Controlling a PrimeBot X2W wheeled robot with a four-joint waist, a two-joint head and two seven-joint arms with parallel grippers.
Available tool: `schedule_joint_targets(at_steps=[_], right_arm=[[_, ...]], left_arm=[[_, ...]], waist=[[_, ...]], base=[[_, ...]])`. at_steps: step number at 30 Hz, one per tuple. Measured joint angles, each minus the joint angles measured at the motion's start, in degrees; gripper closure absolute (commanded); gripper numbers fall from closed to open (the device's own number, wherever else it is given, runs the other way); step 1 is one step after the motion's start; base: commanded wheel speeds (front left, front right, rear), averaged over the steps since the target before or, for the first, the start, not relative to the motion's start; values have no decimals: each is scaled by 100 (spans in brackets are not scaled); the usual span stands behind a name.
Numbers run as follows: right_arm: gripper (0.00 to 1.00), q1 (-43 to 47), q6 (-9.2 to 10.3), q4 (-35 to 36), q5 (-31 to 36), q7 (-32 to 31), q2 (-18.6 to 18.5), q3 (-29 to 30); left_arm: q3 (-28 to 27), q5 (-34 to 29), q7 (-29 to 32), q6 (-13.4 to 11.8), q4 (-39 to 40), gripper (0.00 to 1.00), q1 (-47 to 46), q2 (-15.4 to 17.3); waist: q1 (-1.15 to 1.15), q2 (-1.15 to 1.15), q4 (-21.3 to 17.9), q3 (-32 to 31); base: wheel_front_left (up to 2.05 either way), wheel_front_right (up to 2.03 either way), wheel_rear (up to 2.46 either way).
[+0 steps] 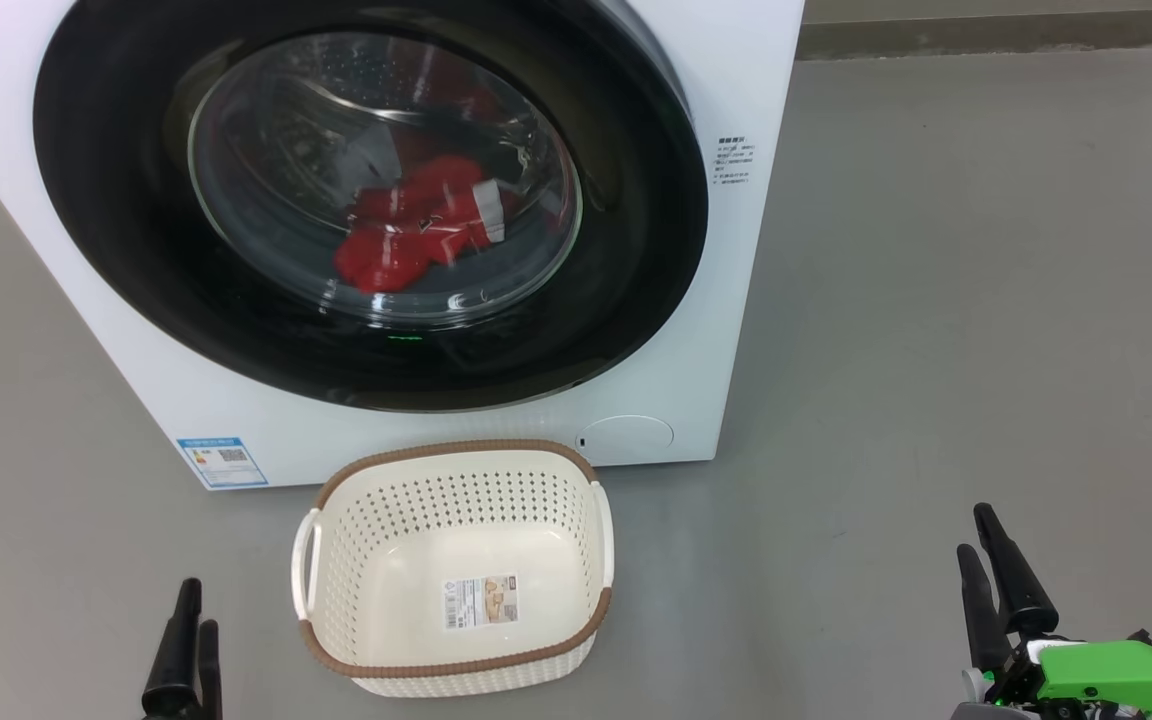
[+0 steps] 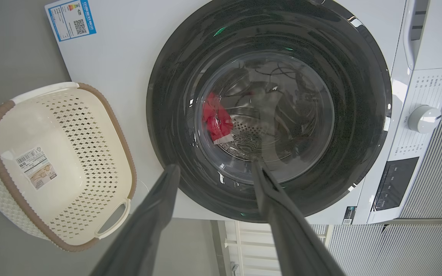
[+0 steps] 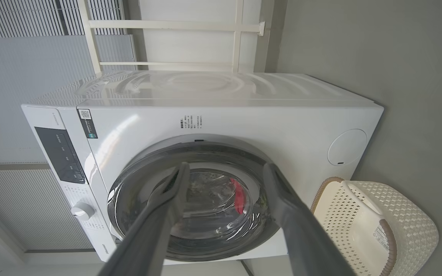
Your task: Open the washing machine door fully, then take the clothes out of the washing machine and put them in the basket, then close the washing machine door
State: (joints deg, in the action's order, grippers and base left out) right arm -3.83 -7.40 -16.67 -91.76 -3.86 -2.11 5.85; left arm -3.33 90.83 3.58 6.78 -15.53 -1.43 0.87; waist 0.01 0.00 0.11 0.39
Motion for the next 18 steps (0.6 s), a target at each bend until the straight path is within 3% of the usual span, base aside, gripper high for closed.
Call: schedule_joint_targets(at_steps=[18], right_arm=[[0, -114, 0, 285, 332, 355, -185, -449]], left_arm=[[186, -603, -319, 0, 319, 0, -1, 114]], waist=[[0, 0, 2, 31]], base=[[0, 0, 0]])
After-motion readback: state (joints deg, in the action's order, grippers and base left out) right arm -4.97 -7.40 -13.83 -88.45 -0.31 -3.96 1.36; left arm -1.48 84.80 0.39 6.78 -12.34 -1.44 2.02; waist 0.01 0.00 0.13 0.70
